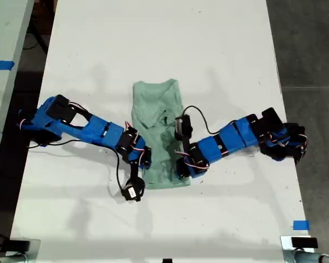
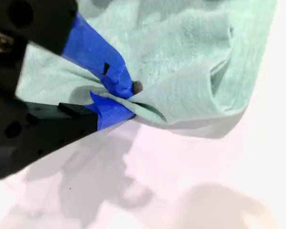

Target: Fold t shirt

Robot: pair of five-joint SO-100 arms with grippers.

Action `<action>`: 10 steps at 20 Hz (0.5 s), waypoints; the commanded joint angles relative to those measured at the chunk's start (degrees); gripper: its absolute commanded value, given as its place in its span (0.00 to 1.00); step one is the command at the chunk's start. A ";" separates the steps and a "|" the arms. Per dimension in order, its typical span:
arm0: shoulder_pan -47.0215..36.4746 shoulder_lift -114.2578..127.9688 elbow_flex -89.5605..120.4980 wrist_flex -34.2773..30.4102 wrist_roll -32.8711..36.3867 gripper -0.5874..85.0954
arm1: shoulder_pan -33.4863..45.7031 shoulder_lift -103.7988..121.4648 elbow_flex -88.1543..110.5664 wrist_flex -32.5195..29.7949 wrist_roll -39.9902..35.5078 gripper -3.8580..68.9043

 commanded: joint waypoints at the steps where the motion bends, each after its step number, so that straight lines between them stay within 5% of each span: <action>1: 1.32 0.35 -3.08 -0.53 0.70 0.00 | -0.70 0.35 -0.26 -0.26 0.62 0.07; 10: 2.37 10.20 -6.33 0.44 4.13 0.00 | 1.49 8.70 -6.59 2.72 -5.89 0.07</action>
